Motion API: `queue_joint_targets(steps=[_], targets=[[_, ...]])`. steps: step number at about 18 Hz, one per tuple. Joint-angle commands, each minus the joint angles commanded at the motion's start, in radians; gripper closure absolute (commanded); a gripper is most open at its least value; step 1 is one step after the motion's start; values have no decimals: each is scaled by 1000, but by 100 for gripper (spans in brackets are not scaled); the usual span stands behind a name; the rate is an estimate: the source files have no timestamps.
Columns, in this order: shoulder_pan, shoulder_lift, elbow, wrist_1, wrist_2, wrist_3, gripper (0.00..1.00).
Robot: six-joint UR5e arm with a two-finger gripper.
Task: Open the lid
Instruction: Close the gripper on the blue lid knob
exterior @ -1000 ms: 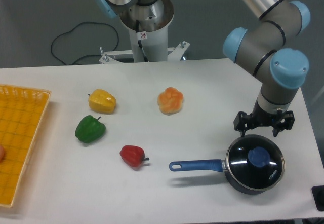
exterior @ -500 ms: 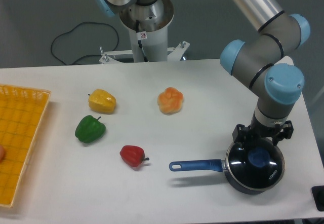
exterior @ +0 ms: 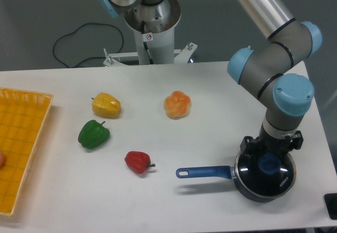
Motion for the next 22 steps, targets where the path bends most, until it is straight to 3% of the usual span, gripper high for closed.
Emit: queue_joint_targets(steps=[22], targets=[[-9, -43, 43, 6, -2, -14, 0]])
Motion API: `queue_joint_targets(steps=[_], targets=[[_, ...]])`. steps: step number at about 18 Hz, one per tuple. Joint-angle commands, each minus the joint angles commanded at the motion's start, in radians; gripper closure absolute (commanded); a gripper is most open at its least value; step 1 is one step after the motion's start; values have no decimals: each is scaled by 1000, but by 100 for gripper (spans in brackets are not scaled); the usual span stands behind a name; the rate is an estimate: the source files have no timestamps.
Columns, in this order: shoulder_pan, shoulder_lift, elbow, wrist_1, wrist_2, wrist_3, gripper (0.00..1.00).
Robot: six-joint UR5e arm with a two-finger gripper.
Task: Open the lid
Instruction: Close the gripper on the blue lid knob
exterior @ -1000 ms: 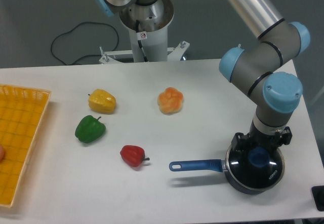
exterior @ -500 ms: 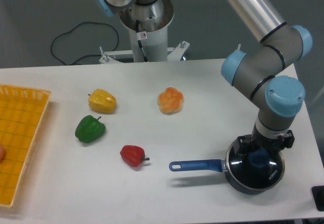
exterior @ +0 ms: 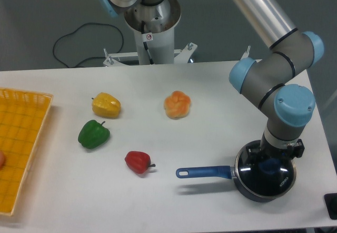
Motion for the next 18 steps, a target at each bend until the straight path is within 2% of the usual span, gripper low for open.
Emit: queue_joint_targets(steps=[3, 7, 9, 15, 17, 18], targets=[[0, 0, -2, 0, 0, 0, 3], [0, 2, -8, 2, -2, 2, 16], [0, 3, -11, 2, -2, 0, 28], [0, 6, -14, 15, -2, 0, 37], [0, 6, -14, 15, -2, 0, 48], [0, 8, -14, 15, -2, 0, 49]])
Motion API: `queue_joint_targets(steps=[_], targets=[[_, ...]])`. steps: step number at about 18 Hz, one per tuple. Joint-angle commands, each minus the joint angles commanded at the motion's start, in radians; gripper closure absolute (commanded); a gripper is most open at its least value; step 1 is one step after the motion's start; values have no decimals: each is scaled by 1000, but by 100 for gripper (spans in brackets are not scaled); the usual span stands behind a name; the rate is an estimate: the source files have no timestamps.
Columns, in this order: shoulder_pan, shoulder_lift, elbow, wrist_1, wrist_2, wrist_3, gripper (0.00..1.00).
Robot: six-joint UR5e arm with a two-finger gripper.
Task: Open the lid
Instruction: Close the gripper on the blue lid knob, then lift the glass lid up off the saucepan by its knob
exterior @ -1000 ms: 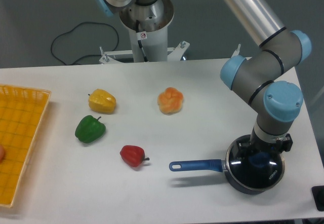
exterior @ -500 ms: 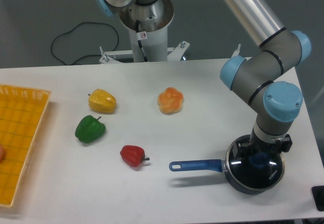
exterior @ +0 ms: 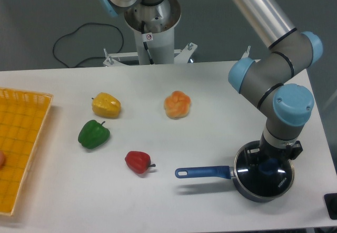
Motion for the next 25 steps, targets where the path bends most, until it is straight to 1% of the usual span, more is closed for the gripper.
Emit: queue_joint_targets(steps=[2, 5, 10, 12, 15, 18, 23, 25], targets=[[0, 2, -2, 0, 0, 2, 55], [0, 3, -2, 0, 0, 2, 59], [0, 23, -17, -3, 2, 3, 59], [0, 43, -31, -8, 2, 18, 59], [8, 86, -77, -11, -2, 47, 59], [12, 110, -94, -17, -2, 57, 59], [15, 135, -100, -64, 0, 58, 59], [17, 155, -116, -64, -2, 90, 59]])
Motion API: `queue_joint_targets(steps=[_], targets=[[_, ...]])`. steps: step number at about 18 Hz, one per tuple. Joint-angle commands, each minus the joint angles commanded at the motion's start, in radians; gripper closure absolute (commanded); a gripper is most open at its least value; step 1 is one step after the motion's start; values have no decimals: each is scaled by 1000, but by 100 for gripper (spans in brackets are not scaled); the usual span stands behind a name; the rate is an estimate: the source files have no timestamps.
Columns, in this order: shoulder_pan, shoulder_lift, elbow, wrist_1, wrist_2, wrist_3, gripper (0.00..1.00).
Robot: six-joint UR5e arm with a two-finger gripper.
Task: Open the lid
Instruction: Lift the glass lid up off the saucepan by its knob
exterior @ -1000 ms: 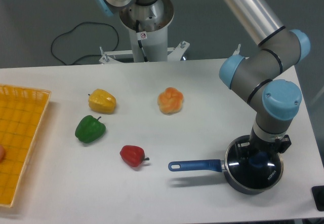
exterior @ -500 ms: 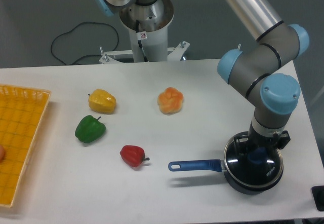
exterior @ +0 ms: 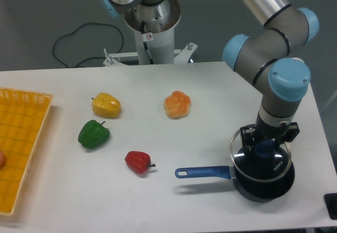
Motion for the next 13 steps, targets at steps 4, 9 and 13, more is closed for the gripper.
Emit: queue_joint_targets(steps=[4, 9, 13], targets=[[14, 11, -9, -29, -2, 38, 59], [35, 40, -22, -67, -9, 149, 59], [48, 52, -25, -90, -20, 192, 59]])
